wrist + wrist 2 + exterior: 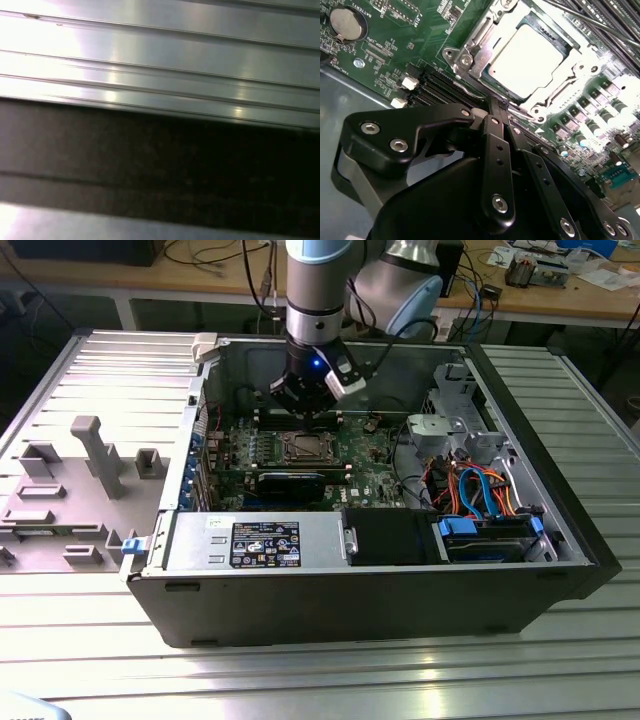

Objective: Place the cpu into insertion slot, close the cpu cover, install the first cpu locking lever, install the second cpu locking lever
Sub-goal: 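Install the first cpu locking lever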

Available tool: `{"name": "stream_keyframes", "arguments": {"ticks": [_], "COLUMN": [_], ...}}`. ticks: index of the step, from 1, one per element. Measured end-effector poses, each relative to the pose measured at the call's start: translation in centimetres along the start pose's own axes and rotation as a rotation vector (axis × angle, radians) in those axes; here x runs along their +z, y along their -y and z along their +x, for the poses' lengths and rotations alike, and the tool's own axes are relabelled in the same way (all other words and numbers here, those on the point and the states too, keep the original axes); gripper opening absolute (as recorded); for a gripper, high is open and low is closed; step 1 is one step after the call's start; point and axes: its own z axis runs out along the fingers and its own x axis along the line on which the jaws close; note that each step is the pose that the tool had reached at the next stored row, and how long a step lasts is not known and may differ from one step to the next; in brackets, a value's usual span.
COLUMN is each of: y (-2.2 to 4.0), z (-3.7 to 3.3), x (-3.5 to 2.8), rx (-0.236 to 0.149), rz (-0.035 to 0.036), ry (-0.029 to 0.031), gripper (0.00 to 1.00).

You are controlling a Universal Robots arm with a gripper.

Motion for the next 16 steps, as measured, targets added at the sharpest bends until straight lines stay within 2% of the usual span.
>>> {"name": "stream_keyframes", "arguments": {"ticks": [4,11,14,16], "y": [0.04,0.08,-0.09,-0.16], "z": [-0.4,-0.7,-0.74,-0.77], "x": [0.3,0.62,0.62,0.35], "rx": [0.0,0.0,-0.001,-0.001], "rz": [-0.0001,-0.0004,0.0001,-0.001], "ry": [-0.0005,-0.0003,-0.0006,0.0005], "gripper": [0.11,0.11,0.11,0.11]}}
